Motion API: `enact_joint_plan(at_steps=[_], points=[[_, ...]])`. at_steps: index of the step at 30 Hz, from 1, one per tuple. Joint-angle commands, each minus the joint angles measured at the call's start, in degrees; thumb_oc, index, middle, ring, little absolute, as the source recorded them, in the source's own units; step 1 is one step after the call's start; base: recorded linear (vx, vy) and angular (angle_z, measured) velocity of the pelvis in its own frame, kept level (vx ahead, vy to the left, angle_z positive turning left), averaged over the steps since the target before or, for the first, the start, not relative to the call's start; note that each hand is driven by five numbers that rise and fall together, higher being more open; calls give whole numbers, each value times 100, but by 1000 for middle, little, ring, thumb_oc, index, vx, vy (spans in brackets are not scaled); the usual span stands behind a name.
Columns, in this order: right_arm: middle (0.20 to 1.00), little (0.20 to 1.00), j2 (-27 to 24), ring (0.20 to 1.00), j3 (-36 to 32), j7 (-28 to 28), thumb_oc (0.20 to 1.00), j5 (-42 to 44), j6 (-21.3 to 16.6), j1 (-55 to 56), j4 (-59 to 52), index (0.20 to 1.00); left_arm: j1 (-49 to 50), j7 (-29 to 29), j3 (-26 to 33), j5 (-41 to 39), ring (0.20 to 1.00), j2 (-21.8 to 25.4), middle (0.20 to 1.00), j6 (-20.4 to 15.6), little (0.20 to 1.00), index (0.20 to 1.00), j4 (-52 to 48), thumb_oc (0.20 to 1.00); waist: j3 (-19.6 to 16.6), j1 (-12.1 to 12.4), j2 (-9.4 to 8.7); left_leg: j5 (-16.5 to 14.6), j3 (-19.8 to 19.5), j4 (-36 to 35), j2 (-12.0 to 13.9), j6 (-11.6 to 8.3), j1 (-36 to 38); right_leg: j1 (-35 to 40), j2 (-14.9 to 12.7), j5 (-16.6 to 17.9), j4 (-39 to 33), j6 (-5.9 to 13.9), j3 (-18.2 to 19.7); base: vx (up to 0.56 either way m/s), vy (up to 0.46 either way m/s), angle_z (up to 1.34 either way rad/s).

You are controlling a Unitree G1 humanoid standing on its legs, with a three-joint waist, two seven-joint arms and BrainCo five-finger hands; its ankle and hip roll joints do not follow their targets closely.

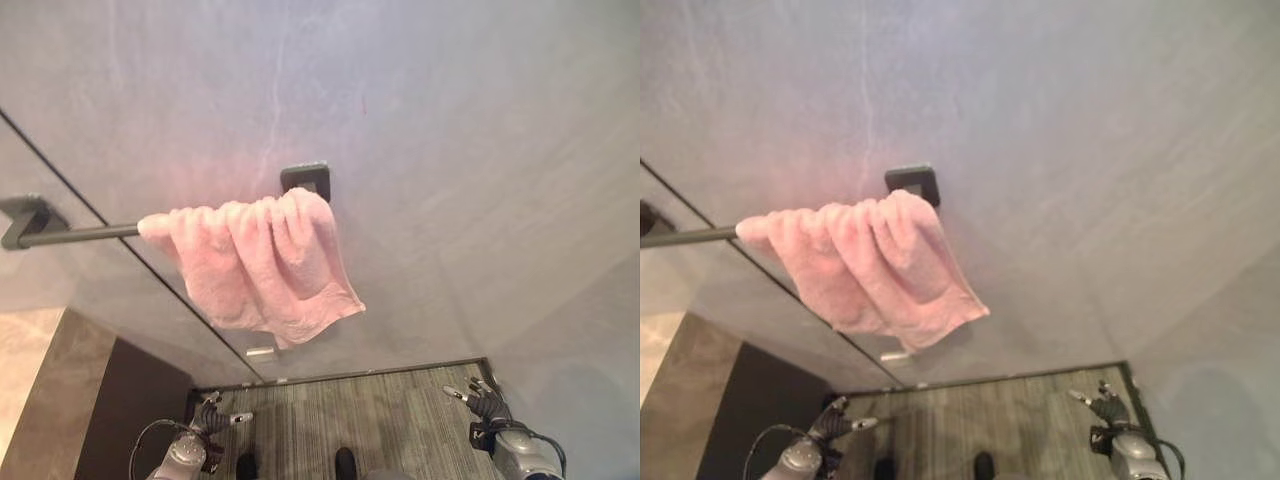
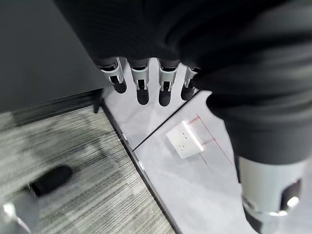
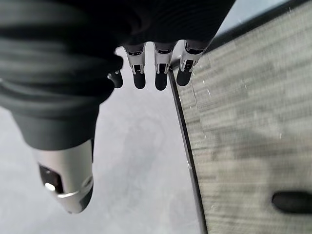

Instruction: Put brush and paste in cup on sink, flatten towel.

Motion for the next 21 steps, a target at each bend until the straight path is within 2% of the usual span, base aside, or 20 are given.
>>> enact_joint_plan(at_steps=[1,4,6,7,8,10,11,12,14,15,16,17,19,20,21], points=[[1000,1000,-37,1000,-172,-75,1000,-252,-151,-76,-247,1000,-28,-37,-103,334,1000,320,1000,-135,1000,1000,18,1000,-42,203,-157,-489,286,330,-322,522,86,-375,-1154,-149,466,1061,249,24,184,2],[1000,1000,87,1000,-260,-51,1000,-173,-166,-73,-499,1000,10,-59,-84,370,1000,484,1000,-169,1000,1000,-133,1000,-85,229,-193,-535,362,38,-527,638,248,-432,-1342,-31,487,1220,264,7,284,3],[1000,1000,75,1000,-238,-66,1000,-257,-172,-78,-616,1000,11,-55,-85,365,1000,538,1000,-179,1000,1000,-227,1000,-65,238,-222,-520,362,-30,-571,667,257,-477,-1383,28,497,1264,273,-85,155,5],[1000,1000,-5,1000,-236,-121,1000,-403,-238,-93,-1023,1000,-21,-22,-100,425,1000,710,1000,-266,1000,1000,-558,1000,12,250,-294,-494,370,-157,-683,707,201,-586,-1499,369,301,1390,339,-135,174,9],[1000,1000,-3,1000,-238,-122,1000,-404,-235,-89,-1028,1000,-19,-23,-100,425,1000,713,1000,-264,1000,1000,-563,1000,9,252,-297,-491,373,-161,-687,709,200,-583,-1502,378,288,1392,340,-154,151,7],[1000,1000,-65,1000,-314,-153,1000,-423,-333,-63,-1340,1000,32,43,-93,658,1000,991,1000,-404,1000,1000,-1079,1000,18,293,-311,-494,362,-231,-741,720,89,-752,-1605,714,39,1535,452,-175,50,6],[1000,1000,-162,1000,-392,-187,1000,-448,-498,-5,-1757,1000,287,97,15,963,1000,1639,1000,-642,1000,1000,-1928,1000,82,425,-295,-422,337,-160,-649,748,-114,-771,-1468,446,254,1494,601,-232,-9,1],[1000,1000,-175,1000,-438,-181,1000,-480,-543,100,-1866,1000,490,50,154,883,1000,1719,1000,-662,1000,1000,-1989,1000,48,495,-315,-403,344,-114,-629,744,-209,-734,-1427,317,334,1451,648,-169,-22,-3],[1000,1000,-263,1000,-422,-125,1000,-571,-594,163,-2060,1000,690,48,313,757,1000,1855,1000,-784,1000,1000,-2207,1000,46,579,-353,-379,351,-83,-576,712,-250,-703,-1449,361,318,1441,578,-40,-53,-1],[1000,1000,-450,1000,-570,27,1000,-430,-666,441,-2436,1000,875,-84,294,769,1000,2179,1000,-903,1000,1000,-2554,1000,17,615,-389,-356,310,-83,-544,672,-237,-607,-1458,284,233,1428,450,-10,-65,-6],[1000,1000,-449,1000,-576,29,1000,-429,-662,456,-2446,1000,883,-89,293,766,1000,2185,1000,-899,1000,1000,-2564,1000,14,613,-391,-356,305,-83,-545,672,-235,-600,-1460,282,230,1428,443,74,-78,2],[1000,1000,-758,1000,-733,260,1000,-240,-793,777,-2712,1000,1140,-205,419,716,1000,2501,1000,-1043,1000,1000,-2930,1000,-42,622,-435,-367,245,-50,-547,638,-196,-494,-1433,196,162,1411,361,56,-46,9],[1000,1000,-761,1000,-733,266,1000,-235,-791,790,-2721,1000,1162,-216,430,709,1000,2509,1000,-1034,1000,1000,-2951,1000,-44,611,-435,-367,237,-50,-547,637,-191,-481,-1434,197,154,1411,351,54,-57,22],[1000,1000,-1269,1000,-845,680,1000,175,-951,1009,-3120,1000,1427,-498,695,26,1000,2880,1000,-1206,1000,1000,-3660,1000,-123,605,-431,-289,190,-150,-517,576,-114,-341,-1407,166,24,1423,225,54,-68,14],[1000,1000,-1274,1000,-847,689,1000,184,-948,1018,-3127,1000,1446,-512,708,13,1000,2888,1000,-1195,1000,1000,-3682,1000,-124,599,-429,-284,186,-159,-515,575,-106,-335,-1405,165,23,1422,219,56,-98,11]])
